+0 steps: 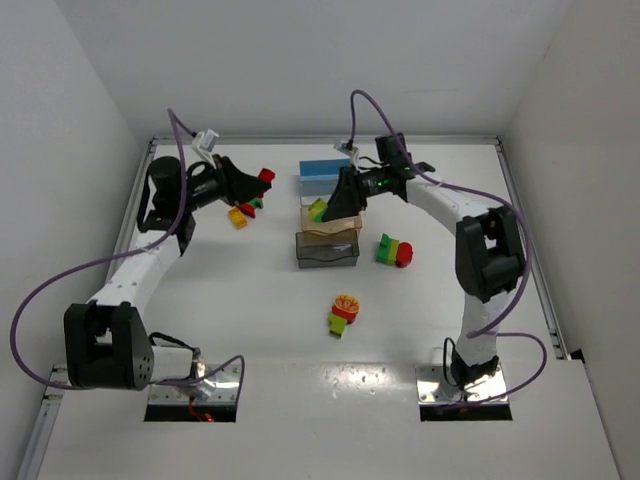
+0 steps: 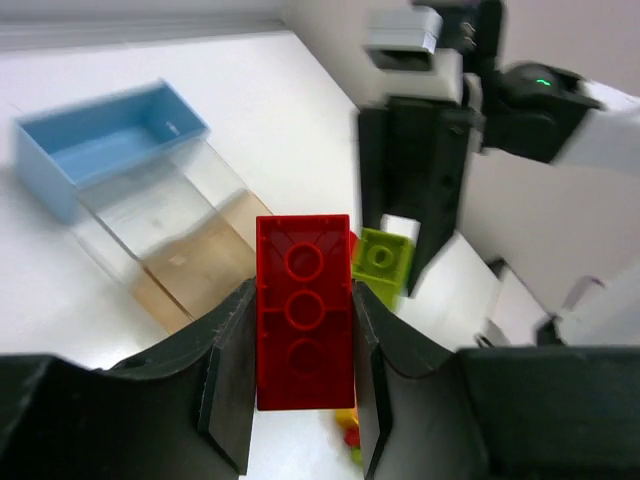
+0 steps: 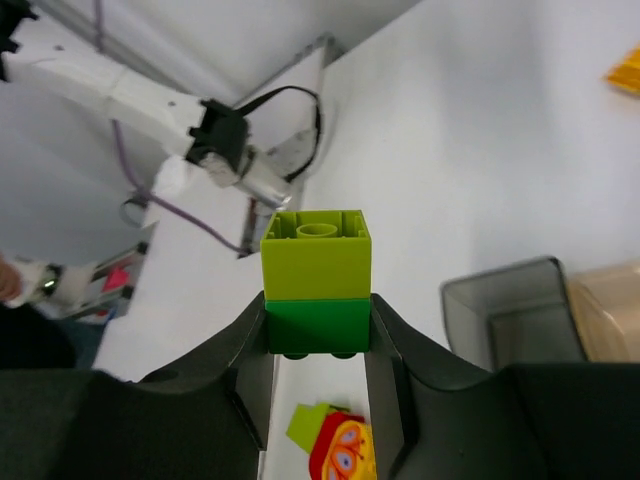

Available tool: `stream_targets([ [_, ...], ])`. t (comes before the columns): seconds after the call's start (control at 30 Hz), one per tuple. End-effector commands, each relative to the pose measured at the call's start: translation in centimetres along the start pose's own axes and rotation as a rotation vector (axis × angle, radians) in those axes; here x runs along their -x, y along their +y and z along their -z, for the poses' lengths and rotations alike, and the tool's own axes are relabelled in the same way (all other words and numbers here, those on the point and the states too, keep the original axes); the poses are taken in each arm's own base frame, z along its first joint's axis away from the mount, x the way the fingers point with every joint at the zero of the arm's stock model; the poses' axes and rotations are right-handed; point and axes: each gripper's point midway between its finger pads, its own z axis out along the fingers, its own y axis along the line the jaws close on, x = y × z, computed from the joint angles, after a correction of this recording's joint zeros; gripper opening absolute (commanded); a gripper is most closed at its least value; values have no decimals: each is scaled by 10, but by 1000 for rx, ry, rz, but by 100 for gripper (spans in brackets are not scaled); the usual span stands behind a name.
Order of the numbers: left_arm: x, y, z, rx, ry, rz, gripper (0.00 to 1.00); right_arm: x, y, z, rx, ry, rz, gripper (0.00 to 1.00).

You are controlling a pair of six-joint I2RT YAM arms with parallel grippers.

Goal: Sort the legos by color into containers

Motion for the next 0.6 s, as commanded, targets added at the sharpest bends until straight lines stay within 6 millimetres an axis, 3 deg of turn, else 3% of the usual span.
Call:
stream_targets([
  [0.0,31,5,-13,81,-18,-123,0,14,13,33,-156,2,180,0],
  [0.07,14,20,-28,121,79,-140,0,13,15,52,-251,30,245,0],
  [0.1,17,9,-41,89,98,-160,0,9,15,57,-275,33,243,0],
  [0.17,-5,24,-56,106,185,-104,0,7,18,75,-344,24,255,0],
  [0.23,-13,24,-70,86,225,-104,0,3,16,91,-409,17,247,0],
  [0.27,-21,35,-76,94,246,-95,0,3,16,97,-431,12,248,0],
  [0.33,-26,35,-88,74,268,-111,1,5,23,108,-465,-3,262,0],
  [0.37,-38,40,-96,71,301,-89,1,3,22,117,-486,-16,251,0],
  [0.43,-34,34,-108,15,322,-141,4,2,27,127,-517,-27,251,0],
  [0.53,-47,37,-123,-14,413,-208,4,-3,28,142,-552,-48,228,0],
  [0.57,-63,30,-121,-46,481,-185,4,-5,29,149,-566,-57,214,0],
])
